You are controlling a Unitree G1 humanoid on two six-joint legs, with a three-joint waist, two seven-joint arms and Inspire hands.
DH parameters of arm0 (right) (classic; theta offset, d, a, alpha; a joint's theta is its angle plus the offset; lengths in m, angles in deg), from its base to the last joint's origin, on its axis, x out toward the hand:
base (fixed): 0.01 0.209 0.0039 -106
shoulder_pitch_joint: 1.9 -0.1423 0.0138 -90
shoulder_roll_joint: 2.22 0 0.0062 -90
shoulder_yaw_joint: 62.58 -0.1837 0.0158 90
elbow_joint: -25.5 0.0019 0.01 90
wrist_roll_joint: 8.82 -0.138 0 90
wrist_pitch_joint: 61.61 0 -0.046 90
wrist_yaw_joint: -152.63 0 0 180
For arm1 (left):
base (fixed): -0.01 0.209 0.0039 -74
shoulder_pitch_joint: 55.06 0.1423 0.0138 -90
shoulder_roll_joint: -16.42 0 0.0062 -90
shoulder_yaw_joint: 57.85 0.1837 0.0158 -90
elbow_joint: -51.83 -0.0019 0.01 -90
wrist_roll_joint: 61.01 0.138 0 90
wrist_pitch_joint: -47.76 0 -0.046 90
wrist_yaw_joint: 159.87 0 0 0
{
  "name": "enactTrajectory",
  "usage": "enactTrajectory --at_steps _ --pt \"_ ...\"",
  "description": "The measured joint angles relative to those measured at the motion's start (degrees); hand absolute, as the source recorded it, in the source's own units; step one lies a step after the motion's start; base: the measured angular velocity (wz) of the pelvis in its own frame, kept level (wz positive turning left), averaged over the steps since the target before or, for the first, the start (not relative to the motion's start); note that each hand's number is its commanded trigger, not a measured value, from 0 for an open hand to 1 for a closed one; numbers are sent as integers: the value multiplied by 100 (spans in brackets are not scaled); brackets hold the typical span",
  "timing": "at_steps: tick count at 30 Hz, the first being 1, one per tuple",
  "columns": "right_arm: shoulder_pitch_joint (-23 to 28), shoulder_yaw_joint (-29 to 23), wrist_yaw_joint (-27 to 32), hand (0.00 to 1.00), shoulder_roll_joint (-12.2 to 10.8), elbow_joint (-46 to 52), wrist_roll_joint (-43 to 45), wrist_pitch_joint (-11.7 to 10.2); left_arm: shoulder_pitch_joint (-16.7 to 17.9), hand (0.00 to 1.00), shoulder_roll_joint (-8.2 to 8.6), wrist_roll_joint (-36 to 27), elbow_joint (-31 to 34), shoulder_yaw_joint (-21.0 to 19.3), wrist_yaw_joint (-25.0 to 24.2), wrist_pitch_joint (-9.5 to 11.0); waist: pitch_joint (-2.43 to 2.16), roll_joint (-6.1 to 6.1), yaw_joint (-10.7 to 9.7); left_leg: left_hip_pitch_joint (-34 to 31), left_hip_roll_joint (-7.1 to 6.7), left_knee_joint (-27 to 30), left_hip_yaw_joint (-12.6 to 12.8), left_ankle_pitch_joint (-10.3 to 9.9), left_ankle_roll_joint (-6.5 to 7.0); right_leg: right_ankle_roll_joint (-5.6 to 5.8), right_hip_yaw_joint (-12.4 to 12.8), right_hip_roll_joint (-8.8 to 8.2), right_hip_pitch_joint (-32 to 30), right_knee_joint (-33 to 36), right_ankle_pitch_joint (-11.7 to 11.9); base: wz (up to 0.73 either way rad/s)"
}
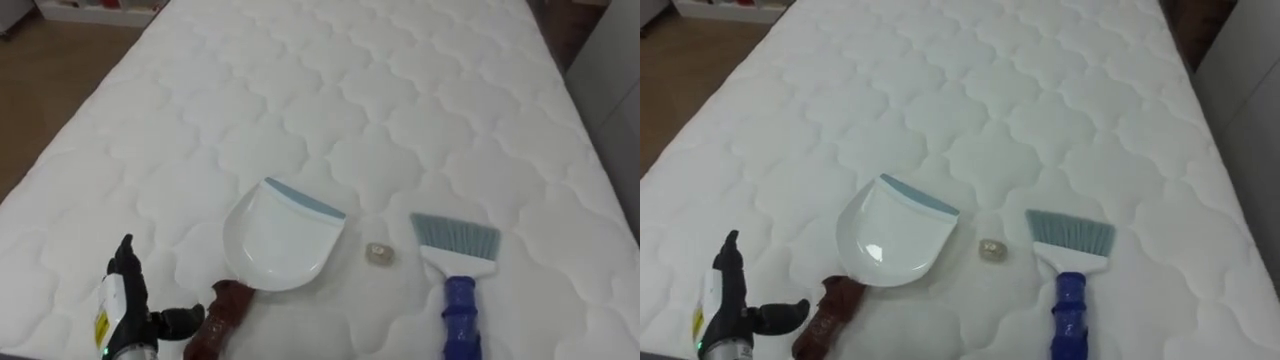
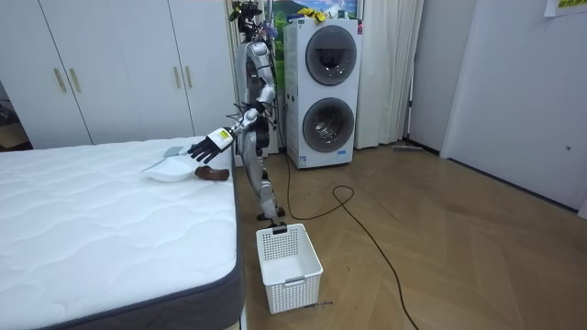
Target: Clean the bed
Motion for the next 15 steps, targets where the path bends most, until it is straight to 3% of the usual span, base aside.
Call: enactTrajectory --at_steps 11,15 --pt "15 -13 -198 0 2 16 10 3 -72 0 -3 136 -481 46 -663 -5 -5 60 -55 24 26 -20 34 0 -1 -4 53 15 -35 74 18 -1" --pt "15 -7 -197 0 1 20 -11 3 -71 0 -26 133 -503 201 -767 -127 -8 61 -102 17 25 -40 53 1 0 -4 85 14 -51 53 17 -2"
